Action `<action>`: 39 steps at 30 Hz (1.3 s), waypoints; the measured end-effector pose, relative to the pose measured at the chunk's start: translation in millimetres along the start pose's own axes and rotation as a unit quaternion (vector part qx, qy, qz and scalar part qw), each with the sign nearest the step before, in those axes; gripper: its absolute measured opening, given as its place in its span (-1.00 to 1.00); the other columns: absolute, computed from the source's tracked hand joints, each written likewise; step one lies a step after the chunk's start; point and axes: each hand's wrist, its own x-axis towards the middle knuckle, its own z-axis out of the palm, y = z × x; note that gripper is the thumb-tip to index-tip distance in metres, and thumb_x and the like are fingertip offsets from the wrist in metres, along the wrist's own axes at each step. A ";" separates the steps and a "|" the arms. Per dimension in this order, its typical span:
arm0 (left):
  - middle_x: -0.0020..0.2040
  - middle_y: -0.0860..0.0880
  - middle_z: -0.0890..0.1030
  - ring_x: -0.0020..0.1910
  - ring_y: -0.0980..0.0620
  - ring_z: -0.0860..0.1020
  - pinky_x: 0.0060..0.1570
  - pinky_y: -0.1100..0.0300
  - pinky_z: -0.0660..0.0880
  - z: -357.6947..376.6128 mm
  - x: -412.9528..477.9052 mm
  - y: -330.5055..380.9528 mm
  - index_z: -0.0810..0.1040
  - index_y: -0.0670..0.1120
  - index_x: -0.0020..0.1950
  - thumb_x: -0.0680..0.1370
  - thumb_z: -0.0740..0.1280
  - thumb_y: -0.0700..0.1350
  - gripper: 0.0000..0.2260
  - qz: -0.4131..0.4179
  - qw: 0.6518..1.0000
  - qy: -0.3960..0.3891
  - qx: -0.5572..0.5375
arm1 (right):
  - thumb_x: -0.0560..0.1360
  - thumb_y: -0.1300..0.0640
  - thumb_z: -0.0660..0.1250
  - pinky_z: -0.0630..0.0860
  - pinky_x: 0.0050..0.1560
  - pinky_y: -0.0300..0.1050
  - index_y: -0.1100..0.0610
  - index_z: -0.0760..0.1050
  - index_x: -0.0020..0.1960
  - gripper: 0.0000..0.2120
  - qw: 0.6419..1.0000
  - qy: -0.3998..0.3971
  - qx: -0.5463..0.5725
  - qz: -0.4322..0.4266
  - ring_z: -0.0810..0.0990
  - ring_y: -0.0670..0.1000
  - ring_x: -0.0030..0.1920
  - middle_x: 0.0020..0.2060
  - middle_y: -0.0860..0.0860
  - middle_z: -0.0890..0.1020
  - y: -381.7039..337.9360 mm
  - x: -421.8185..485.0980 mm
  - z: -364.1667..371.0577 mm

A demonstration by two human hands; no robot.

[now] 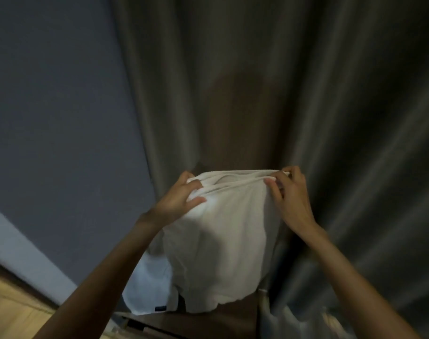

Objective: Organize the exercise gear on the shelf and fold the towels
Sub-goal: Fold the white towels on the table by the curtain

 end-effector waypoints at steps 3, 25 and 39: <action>0.17 0.00 0.29 0.16 0.05 0.34 0.14 0.30 0.31 13.9 -19.6 -10.0 0.52 0.00 0.16 0.36 0.52 0.10 -0.56 -0.058 0.996 -0.063 -0.001 | 0.61 0.07 0.21 0.41 0.19 -0.01 0.15 0.56 0.04 -0.80 1.000 0.000 0.026 -0.007 0.40 0.11 0.12 0.09 0.10 0.40 -6.0 0.6 5.3; 0.32 -0.09 0.40 0.30 -0.05 0.38 0.23 0.23 0.25 104.8 -56.3 26.1 0.36 -0.11 0.38 0.48 0.42 0.06 -0.45 -0.217 0.969 -0.061 -0.098 | 0.60 0.08 0.22 0.35 0.29 0.07 0.19 0.60 0.08 -0.75 0.999 0.006 0.024 0.046 0.44 0.19 0.13 0.09 0.19 0.42 -1.0 18.1 4.1; 0.18 -0.09 0.53 0.21 -0.09 0.46 0.25 0.04 0.40 109.8 -51.4 32.8 0.62 -0.05 0.13 0.50 0.40 0.01 -0.75 -0.109 0.992 0.028 -0.055 | 0.61 0.07 0.20 0.31 0.24 -0.10 0.25 0.57 0.09 -0.72 0.998 0.018 0.031 0.043 0.42 0.15 0.15 0.14 0.19 0.41 -17.1 30.3 17.5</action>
